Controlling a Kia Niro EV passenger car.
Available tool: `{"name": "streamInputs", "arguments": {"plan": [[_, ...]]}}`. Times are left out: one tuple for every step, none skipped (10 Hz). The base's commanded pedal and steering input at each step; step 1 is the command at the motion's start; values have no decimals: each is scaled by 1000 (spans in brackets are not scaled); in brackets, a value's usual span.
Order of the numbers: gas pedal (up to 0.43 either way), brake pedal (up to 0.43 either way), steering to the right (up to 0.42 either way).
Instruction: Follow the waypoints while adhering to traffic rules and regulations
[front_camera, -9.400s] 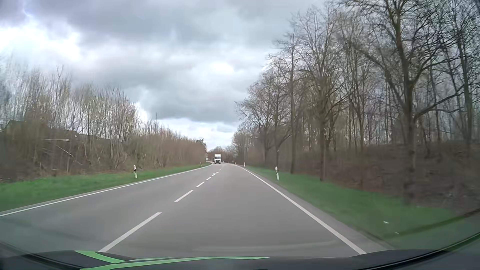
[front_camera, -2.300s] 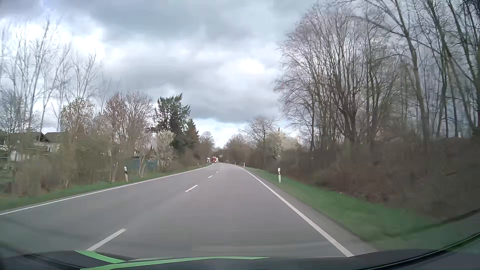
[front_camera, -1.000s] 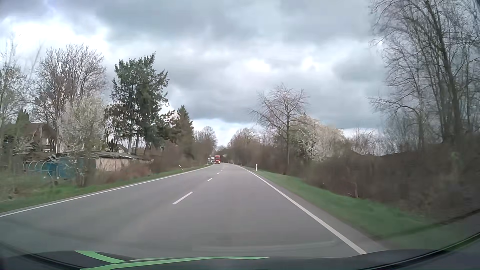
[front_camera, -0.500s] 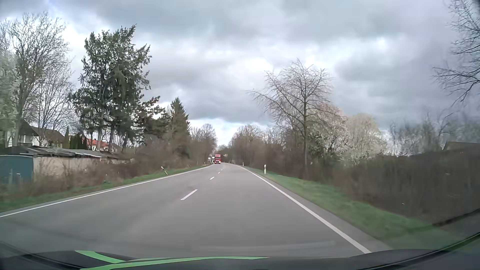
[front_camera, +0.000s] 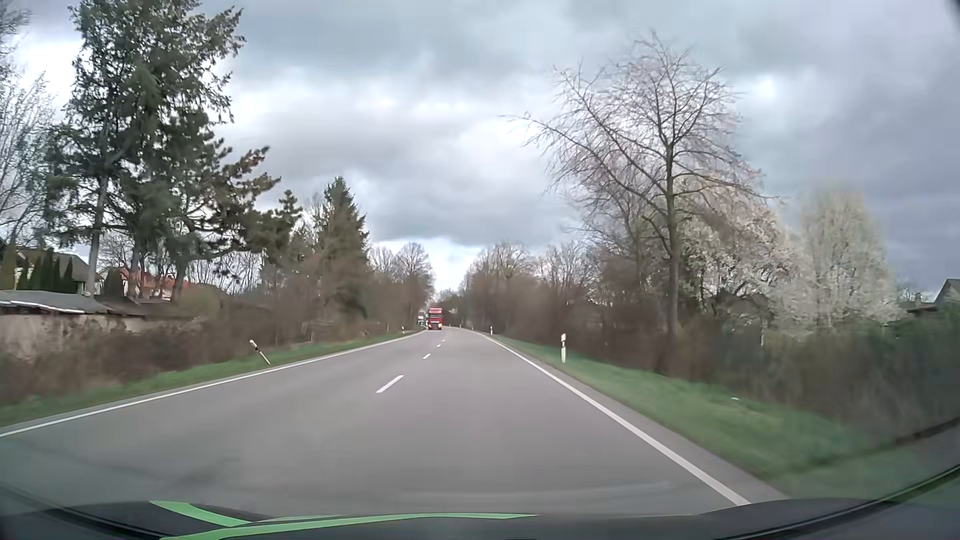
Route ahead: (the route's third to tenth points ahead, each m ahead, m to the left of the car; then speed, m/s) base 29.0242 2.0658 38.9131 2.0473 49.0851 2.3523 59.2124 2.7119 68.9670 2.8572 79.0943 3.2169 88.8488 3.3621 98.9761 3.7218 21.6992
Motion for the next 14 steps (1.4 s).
{"name": "streamInputs", "arguments": {"plan": [[197,0,-2],[197,0,-2],[197,0,-2],[197,0,-2],[197,0,-2],[209,0,-2],[209,0,-2],[209,0,-2],[209,0,-2],[209,0,-2],[209,0,-2],[209,0,-2],[209,0,-2],[209,0,-2]]}}
